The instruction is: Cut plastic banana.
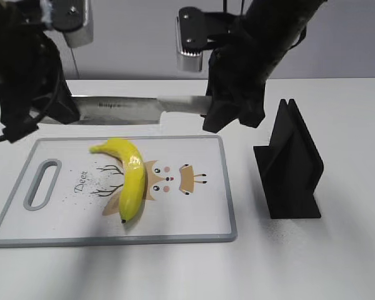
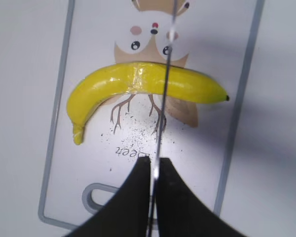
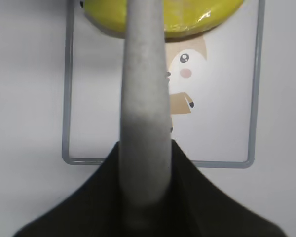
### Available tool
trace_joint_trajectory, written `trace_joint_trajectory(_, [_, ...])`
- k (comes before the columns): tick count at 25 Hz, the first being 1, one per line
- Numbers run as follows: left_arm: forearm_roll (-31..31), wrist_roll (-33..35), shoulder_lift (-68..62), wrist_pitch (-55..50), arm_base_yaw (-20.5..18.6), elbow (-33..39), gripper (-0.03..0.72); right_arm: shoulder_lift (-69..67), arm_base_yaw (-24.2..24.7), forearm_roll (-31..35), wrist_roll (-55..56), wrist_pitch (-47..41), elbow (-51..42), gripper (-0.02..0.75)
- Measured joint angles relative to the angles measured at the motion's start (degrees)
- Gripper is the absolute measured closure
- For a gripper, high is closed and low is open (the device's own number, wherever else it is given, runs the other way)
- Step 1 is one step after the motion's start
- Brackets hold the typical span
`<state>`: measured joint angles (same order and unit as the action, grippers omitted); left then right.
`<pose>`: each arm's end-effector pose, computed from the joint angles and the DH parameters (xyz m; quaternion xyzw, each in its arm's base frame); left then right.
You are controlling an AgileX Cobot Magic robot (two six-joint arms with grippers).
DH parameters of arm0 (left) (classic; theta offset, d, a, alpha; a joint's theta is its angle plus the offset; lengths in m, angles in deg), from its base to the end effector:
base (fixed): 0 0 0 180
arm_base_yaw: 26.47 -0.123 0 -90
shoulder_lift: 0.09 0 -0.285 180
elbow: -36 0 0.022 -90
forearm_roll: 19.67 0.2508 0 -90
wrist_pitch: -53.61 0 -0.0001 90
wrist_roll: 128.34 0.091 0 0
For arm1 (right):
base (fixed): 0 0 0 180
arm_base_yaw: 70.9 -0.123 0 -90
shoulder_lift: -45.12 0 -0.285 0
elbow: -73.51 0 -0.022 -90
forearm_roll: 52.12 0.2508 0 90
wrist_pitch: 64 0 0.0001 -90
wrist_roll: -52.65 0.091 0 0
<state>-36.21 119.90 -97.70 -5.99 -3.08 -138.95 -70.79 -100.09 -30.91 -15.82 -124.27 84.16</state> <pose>0.2808 -0.1458 0.2885 0.6644 0.7193 -0.0655 0.1921 0.3320 0.2183 0.2516 -0.6877 0.6949 0.1185 0.1737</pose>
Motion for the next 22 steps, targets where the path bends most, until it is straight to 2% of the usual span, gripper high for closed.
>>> trace_joint_trajectory(6, [-2.2,0.0,5.4,0.2,0.1,0.0,0.673,3.8,-0.1,0.1,0.0,-0.8,0.0,0.577])
trace_joint_trajectory(9, [-2.2,0.0,5.5,0.7,0.1,0.0,0.634,3.8,-0.1,0.1,0.2,-1.0,0.0,0.577])
trace_joint_trajectory(11, [-2.4,-0.3,5.5,1.8,0.1,0.0,0.561,3.8,-0.1,0.1,0.8,-1.3,0.0,0.577])
trace_joint_trajectory(12, [-2.4,-0.5,5.5,2.5,0.1,0.0,0.497,3.8,-0.1,0.1,1.3,-1.3,0.0,0.577])
trace_joint_trajectory(15, [-2.3,-0.9,5.6,4.6,-0.2,0.0,0.248,3.8,-0.1,-0.7,4.1,-1.9,0.0,0.577])
trace_joint_trajectory(17, [-0.8,-3.6,5.9,6.0,-0.7,0.0,0.1,3.8,0.0,-1.8,7.2,-3.0,0.0,0.577])
trace_joint_trajectory(19, [2.2,-8.5,6.3,7.2,-1.4,0.0,0.042,3.8,0.0,-3.2,11.7,-3.3,0.0,0.577])
trace_joint_trajectory(22, [8.9,-20.3,7.1,7.8,-3.0,0.0,0.025,3.8,0.0,-5.9,20.4,-3.9,1.2,0.577])
